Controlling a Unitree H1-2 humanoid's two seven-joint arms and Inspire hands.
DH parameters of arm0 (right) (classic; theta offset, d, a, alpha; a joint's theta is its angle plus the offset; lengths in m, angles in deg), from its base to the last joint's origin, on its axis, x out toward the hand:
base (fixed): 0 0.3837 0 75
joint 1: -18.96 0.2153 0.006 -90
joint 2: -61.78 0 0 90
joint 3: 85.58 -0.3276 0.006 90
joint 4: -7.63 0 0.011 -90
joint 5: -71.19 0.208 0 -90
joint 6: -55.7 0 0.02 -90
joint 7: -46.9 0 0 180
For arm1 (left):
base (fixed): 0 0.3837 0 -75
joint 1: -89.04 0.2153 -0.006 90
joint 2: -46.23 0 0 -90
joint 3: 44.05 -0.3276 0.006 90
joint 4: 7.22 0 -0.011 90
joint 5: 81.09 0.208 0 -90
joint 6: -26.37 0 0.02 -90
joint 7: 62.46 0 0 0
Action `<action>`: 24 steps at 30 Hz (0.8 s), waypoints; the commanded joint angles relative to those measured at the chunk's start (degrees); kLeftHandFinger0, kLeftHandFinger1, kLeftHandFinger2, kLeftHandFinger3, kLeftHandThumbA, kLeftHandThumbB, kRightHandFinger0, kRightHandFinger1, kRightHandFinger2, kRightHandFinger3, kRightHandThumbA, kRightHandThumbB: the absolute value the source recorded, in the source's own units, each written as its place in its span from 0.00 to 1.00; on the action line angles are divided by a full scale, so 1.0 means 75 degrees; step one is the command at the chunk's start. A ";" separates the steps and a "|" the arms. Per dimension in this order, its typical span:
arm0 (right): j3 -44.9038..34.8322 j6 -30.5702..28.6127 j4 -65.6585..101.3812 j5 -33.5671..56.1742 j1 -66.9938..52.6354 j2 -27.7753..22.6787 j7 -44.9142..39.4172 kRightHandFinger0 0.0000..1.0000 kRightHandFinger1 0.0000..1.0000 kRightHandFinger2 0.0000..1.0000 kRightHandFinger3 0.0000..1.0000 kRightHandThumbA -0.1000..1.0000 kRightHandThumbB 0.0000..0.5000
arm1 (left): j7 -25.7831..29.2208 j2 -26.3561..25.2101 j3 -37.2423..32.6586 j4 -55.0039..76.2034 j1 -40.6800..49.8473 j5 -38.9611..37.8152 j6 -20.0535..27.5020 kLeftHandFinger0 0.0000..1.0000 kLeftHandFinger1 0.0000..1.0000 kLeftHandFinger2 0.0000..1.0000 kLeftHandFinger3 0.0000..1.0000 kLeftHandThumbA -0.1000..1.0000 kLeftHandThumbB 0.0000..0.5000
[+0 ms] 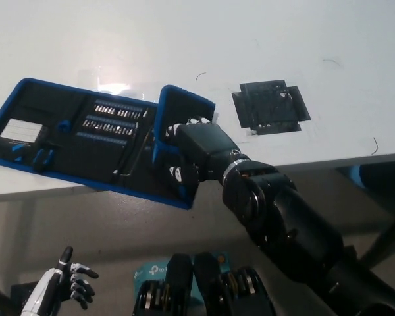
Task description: The robot uses its right hand to lift an edge of the toolkit kept in middle of the desk and make one fold in it
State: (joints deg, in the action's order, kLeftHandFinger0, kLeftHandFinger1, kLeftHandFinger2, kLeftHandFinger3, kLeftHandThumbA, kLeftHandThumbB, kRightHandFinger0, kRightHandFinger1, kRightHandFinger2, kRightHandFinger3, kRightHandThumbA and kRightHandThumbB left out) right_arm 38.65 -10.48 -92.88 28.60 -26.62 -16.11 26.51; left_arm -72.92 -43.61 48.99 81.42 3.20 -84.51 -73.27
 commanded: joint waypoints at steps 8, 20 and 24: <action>-0.0736 0.0359 0.1355 0.0400 0.0766 -0.0085 -0.0767 1.00 1.00 1.00 1.00 0.79 1.00 | -0.0087 -0.0093 0.0055 0.0137 0.0070 -0.0132 0.0133 0.27 0.30 0.32 0.45 1.00 1.00; -0.1114 0.0151 0.1583 0.0672 0.0325 -0.0278 -0.0687 1.00 1.00 1.00 1.00 0.70 1.00 | -0.0025 -0.0067 0.0059 0.0147 0.0048 -0.0089 0.0110 0.26 0.28 0.28 0.42 1.00 1.00; -0.1674 -0.0472 0.1968 0.1231 -0.0033 -0.0463 -0.0336 1.00 1.00 1.00 1.00 0.55 0.86 | -0.0104 -0.0083 0.0076 0.0067 0.0037 -0.0186 0.0183 0.26 0.29 0.29 0.42 1.00 1.00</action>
State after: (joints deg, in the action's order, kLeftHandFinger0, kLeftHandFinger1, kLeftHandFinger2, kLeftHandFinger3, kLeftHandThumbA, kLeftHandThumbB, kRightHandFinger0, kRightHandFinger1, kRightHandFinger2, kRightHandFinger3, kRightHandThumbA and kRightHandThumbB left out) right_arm 29.84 -9.55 -81.95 33.49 -26.83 -18.09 21.63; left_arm -72.95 -43.59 49.11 81.31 3.57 -84.95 -73.27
